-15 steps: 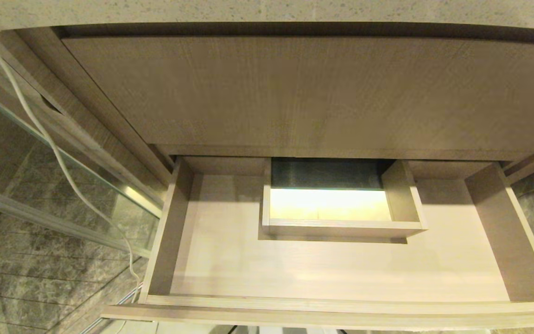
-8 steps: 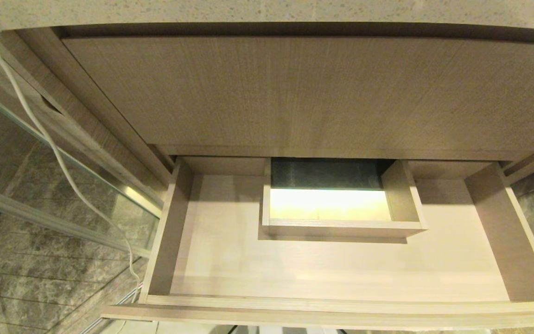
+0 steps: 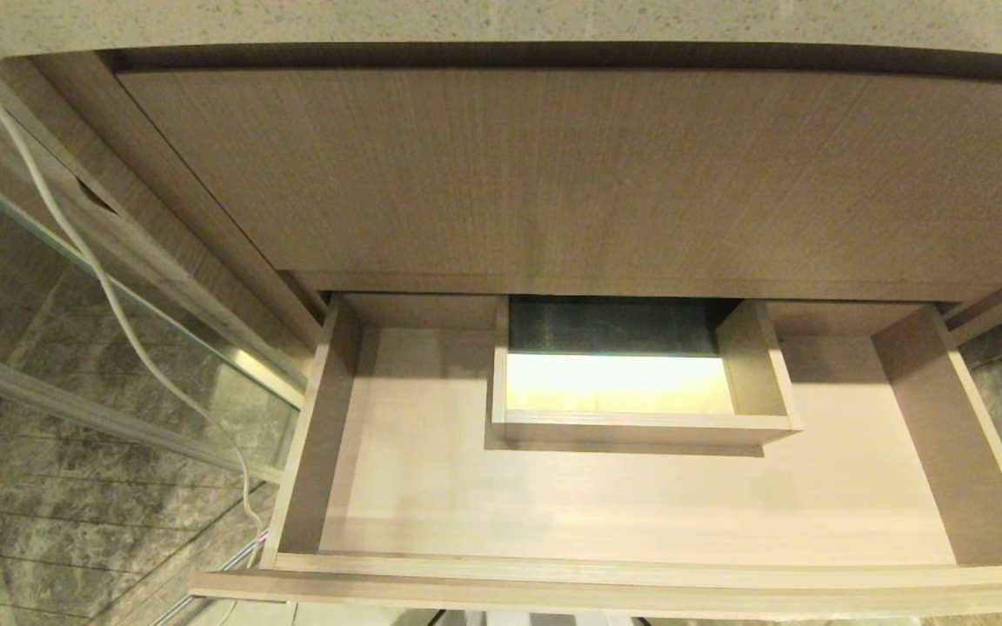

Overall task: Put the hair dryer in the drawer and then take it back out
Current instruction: Pick up the hairdryer

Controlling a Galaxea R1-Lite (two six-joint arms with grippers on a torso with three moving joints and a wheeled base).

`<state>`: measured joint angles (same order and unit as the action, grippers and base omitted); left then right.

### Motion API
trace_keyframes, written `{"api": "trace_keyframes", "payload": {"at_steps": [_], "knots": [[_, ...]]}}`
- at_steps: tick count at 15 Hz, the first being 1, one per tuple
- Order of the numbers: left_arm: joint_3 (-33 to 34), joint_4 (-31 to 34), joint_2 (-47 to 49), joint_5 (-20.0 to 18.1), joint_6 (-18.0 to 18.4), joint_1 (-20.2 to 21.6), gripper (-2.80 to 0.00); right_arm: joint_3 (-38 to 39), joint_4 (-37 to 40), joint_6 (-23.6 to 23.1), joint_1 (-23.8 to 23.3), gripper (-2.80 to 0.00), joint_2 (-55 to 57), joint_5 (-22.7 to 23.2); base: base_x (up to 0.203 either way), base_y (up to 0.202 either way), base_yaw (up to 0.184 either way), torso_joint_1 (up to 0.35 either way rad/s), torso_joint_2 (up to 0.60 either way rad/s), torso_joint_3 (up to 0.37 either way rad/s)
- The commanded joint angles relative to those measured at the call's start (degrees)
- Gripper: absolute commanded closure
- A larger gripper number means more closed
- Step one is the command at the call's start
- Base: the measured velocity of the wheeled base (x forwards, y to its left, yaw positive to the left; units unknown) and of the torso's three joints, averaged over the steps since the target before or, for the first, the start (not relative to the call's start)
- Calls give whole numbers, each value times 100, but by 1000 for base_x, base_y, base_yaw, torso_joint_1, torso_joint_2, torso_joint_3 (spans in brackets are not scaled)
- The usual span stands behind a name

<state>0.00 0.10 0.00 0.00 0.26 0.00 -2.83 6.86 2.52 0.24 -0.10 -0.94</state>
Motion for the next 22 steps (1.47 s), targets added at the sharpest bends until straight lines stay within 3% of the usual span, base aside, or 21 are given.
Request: {"api": "trace_keyframes", "payload": {"at_steps": [1, 11, 15, 17, 21, 22], "knots": [[9, -1, 0, 0, 0, 0, 0, 10, -1, -32, 2, 0, 1, 6, 0, 0, 0, 0, 0, 0], [9, -1, 0, 0, 0, 0, 0, 19, -18, -164, 2, 0, 1, 24, 0, 0, 0, 0, 0, 0], [9, -1, 0, 0, 0, 0, 0, 12, -25, 27, 2, 0, 1, 4, 0, 0, 0, 0, 0, 0], [9, -1, 0, 0, 0, 0, 0, 28, -440, 214, 2, 0, 1, -20, 0, 0, 0, 0, 0, 0], [9, -1, 0, 0, 0, 0, 0, 46, -121, 192, 2, 0, 1, -36, 0, 0, 0, 0, 0, 0], [9, -1, 0, 0, 0, 0, 0, 46, -96, 0, 2, 0, 1, -17, 0, 0, 0, 0, 0, 0]]}}
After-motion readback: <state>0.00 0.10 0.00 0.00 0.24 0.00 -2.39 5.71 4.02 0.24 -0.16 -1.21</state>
